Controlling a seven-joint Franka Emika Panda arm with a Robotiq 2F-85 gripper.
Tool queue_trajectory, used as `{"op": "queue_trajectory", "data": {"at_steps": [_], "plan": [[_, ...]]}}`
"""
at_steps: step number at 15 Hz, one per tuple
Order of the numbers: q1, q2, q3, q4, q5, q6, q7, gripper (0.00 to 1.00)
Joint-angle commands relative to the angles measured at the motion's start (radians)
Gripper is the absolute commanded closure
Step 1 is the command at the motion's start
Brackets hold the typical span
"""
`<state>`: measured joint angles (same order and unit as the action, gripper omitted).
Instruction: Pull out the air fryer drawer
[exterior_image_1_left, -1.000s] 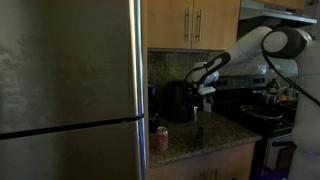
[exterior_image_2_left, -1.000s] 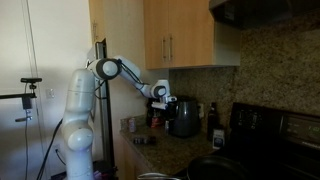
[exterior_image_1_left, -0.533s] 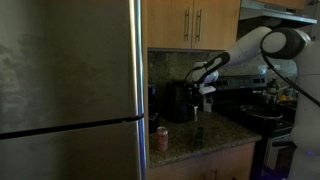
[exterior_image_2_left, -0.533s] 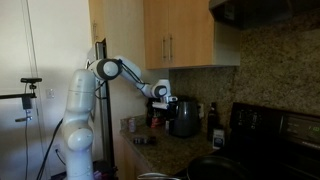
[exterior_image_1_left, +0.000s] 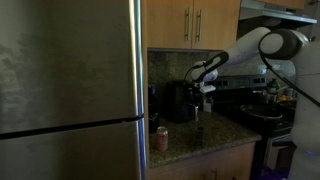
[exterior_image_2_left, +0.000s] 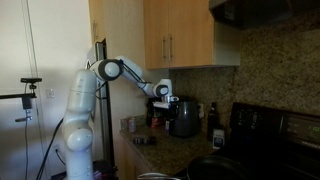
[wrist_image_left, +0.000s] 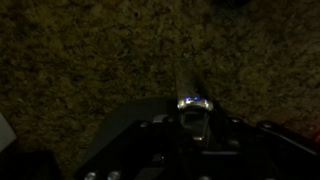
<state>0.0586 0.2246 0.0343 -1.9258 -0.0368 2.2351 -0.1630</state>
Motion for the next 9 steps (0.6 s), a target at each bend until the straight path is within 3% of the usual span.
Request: {"op": "queue_trajectory", "data": {"at_steps": [1,9], "plan": [[-0.019,0.009,0.028,0.032,0.023,-0.079,-0.13,0.91],[-0.034,0.012,0.028,0.05,0.024,-0.134,-0.19,0.91]]}}
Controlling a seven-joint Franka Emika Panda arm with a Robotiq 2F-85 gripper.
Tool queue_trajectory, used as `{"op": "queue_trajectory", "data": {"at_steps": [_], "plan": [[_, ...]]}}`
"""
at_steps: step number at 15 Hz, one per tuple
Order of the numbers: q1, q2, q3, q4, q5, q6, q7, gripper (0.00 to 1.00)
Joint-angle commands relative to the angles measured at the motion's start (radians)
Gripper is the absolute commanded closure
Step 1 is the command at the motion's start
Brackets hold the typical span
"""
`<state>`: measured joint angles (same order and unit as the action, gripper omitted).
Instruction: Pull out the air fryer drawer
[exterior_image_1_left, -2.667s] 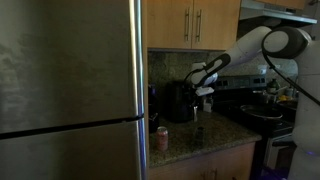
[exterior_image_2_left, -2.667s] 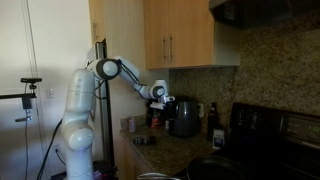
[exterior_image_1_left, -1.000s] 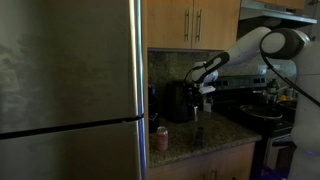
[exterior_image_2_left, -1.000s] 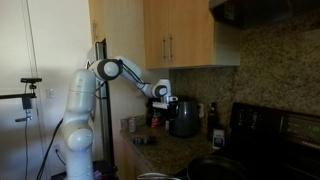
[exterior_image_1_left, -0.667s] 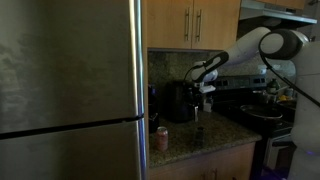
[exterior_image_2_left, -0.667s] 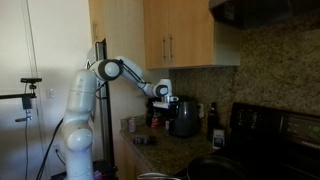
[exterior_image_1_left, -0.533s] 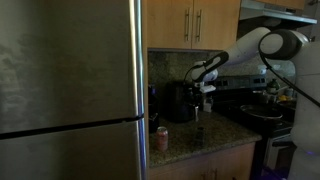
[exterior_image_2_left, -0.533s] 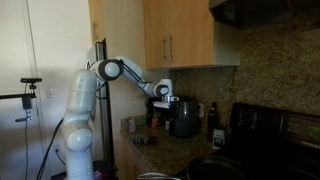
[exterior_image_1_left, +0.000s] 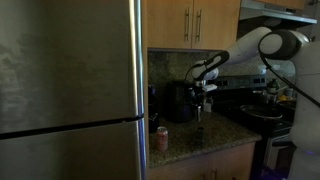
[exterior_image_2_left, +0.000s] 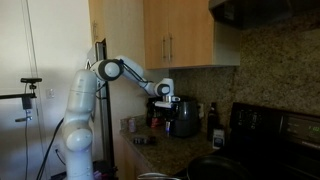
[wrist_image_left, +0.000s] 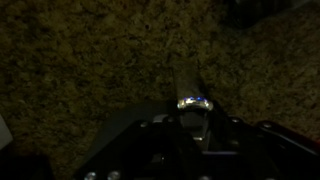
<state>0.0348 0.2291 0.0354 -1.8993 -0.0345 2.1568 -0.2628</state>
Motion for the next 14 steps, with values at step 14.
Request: {"op": "queue_trajectory", "data": {"at_steps": [14], "plan": [[-0.041,0.001,0.006,0.008,0.045,-0.026,-0.123,0.66]]}}
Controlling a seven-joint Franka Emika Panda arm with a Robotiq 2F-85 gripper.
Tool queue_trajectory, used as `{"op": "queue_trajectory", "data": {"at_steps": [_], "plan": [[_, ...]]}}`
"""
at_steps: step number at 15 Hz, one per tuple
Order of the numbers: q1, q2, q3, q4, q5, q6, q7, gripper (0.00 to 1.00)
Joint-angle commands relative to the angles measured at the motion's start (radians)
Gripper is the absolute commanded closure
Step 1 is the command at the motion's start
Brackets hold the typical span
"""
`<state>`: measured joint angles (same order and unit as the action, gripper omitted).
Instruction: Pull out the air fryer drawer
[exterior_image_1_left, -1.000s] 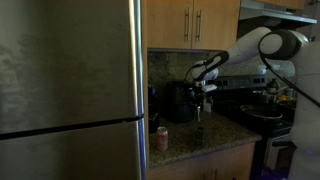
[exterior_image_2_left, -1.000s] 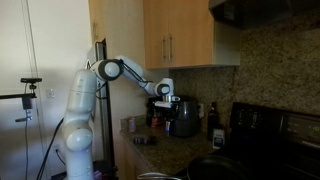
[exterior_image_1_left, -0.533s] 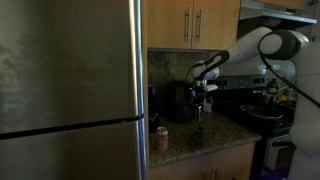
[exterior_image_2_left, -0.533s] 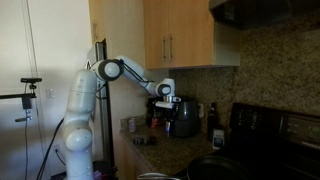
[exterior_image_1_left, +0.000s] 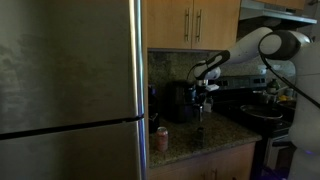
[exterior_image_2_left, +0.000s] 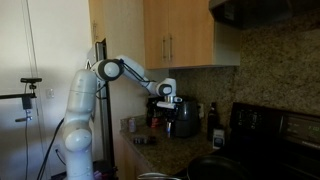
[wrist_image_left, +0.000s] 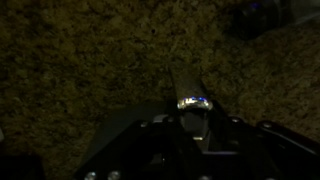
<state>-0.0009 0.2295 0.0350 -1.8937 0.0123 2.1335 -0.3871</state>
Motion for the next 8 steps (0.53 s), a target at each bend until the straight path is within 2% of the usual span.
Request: {"op": "queue_trajectory", "data": {"at_steps": [1,2,5,8], "plan": [[-0.006,0.0,0.006,0.002,-0.002,-0.003,0.002,0.66],[-0.006,0.0,0.006,0.002,-0.002,-0.003,0.002,0.91],[0.012,0.002,0.016,-0.061,-0.035,-0.031,0.007,0.91],[0.018,-0.017,0.03,-0.127,-0.037,0.004,0.004,0.91]]}}
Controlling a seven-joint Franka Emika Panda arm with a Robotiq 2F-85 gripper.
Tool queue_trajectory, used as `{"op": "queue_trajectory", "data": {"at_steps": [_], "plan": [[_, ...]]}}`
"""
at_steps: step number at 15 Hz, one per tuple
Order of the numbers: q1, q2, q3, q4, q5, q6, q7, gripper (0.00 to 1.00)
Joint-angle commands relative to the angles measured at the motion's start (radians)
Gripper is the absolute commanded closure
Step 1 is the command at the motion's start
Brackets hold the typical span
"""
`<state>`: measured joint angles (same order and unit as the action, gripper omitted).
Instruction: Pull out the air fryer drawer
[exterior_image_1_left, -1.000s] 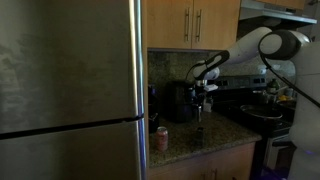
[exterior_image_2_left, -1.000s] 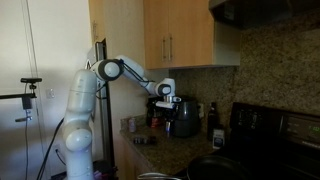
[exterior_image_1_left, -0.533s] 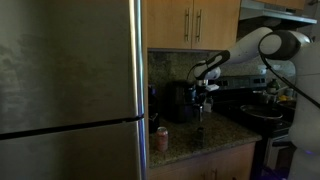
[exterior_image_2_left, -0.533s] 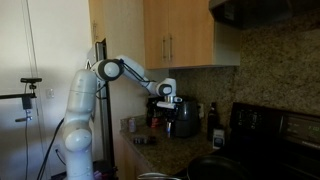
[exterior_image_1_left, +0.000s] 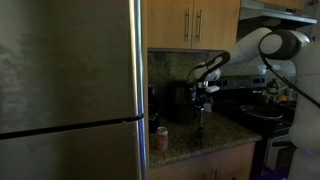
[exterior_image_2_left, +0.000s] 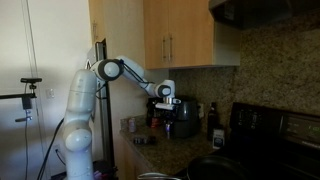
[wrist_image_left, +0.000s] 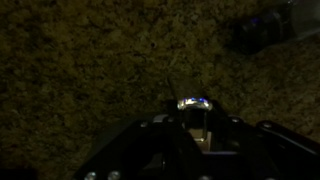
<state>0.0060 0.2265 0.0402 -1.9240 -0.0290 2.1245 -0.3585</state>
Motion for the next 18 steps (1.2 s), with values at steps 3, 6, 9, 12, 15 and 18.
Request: {"op": "queue_trajectory", "data": {"at_steps": [3,6,9,12,15,18], "plan": [[0.013,-0.032,0.034,-0.115,0.026,0.044,-0.016,0.91],[0.022,-0.084,0.051,-0.197,0.04,0.048,-0.046,0.91],[0.03,-0.115,0.054,-0.256,0.037,0.055,-0.027,0.91],[0.036,-0.151,0.05,-0.311,0.021,0.079,0.001,0.91],[0.046,-0.165,0.045,-0.355,-0.008,0.203,0.101,0.41],[0.071,-0.179,0.06,-0.428,-0.012,0.346,0.117,0.28]]}}
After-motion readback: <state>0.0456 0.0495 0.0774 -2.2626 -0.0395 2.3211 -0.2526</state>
